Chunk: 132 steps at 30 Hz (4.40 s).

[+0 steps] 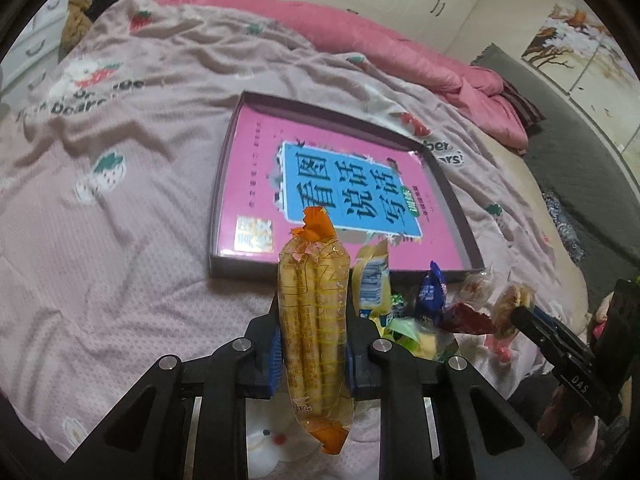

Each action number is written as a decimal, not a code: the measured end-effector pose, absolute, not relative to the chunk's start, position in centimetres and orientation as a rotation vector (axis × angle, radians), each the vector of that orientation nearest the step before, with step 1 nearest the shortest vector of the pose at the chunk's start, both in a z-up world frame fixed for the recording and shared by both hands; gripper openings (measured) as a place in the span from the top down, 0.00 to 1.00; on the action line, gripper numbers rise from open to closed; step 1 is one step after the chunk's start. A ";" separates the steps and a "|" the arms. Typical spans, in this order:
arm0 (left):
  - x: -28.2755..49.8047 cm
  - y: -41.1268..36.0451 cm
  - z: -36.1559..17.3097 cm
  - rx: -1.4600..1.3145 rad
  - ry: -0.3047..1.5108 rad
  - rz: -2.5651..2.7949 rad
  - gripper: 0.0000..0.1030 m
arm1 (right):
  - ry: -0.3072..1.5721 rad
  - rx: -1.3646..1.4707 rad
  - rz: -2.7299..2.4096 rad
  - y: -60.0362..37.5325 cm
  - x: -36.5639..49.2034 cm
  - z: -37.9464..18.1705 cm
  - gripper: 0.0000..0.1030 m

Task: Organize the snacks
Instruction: 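Lift and carry both held snack bags over the tray with both tools, then open the left tool onto the book while the right tool releases its pastry bag beside it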

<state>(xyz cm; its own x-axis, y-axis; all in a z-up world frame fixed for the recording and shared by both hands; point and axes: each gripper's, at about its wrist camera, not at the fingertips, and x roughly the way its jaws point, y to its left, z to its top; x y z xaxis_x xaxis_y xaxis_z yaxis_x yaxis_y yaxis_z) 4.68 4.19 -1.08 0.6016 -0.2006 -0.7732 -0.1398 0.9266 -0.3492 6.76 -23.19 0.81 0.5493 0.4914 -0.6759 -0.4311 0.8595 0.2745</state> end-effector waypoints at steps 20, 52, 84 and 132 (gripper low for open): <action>7.3 3.9 0.6 -0.364 0.885 -0.019 0.76 | 0.734 0.145 0.532 -23.4 9.6 2.3 0.60; 14.1 3.5 -2.3 -0.271 0.929 0.057 0.76 | 0.848 0.080 0.451 -21.7 15.8 -2.1 0.60; 16.2 1.5 -4.9 -0.172 0.982 0.092 0.75 | 0.878 0.088 0.464 -21.3 17.4 -3.5 0.60; 13.2 2.0 0.8 -0.267 0.854 0.015 0.33 | 0.796 0.054 0.484 -21.5 15.9 -1.2 0.44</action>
